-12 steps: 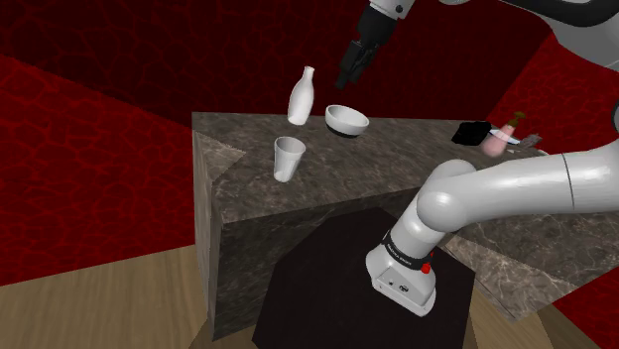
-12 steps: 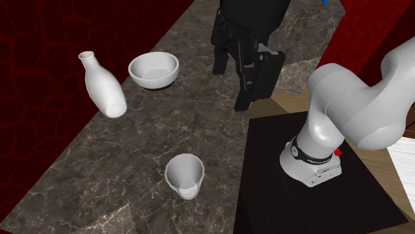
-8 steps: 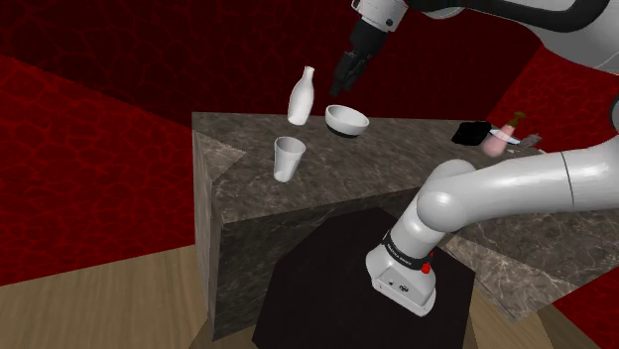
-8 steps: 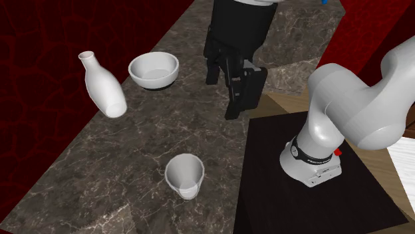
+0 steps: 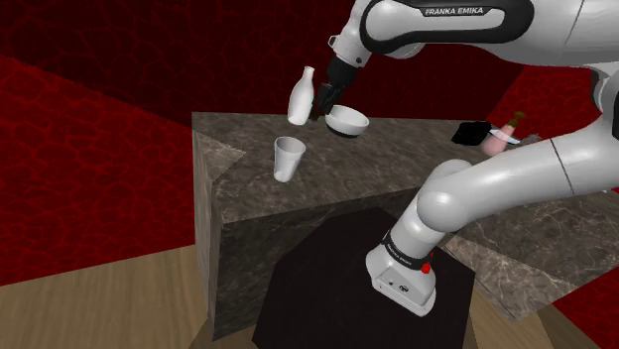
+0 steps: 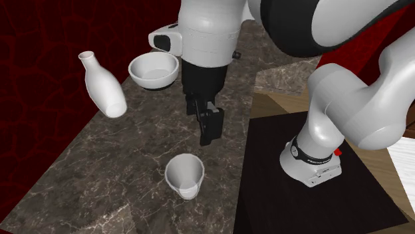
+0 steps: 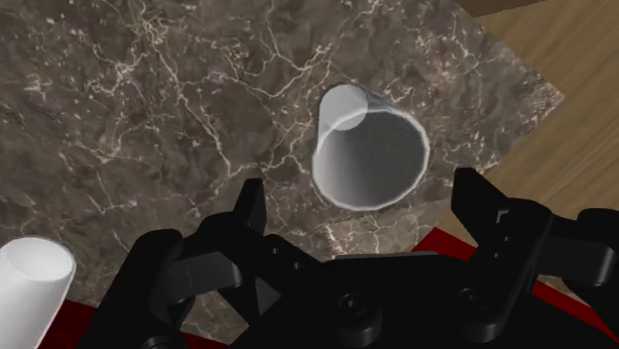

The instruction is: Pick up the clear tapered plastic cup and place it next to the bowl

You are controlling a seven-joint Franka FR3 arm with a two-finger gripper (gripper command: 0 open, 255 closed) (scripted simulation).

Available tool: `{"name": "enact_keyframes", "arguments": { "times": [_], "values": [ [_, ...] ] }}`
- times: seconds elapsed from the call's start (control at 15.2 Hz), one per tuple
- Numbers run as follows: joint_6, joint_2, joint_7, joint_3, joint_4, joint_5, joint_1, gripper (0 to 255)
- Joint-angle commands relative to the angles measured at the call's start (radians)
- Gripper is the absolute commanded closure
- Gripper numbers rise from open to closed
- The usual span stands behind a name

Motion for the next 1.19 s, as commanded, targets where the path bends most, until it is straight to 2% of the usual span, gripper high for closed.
{"name": "enact_keyframes", "arguments": {
  "times": [0.0,0.4,0.92,1.12],
  "values": [
    [0.080,0.063,-0.027,-0.015,-0.022,0.015,0.006,0],
    [0.286,0.264,-0.131,-0.070,-0.048,0.086,0.037,0],
    [0.411,0.352,-0.155,-0.068,-0.086,0.121,0.057,0],
    [0.411,0.352,-0.155,-0.068,-0.086,0.121,0.057,0]
  ]
}}
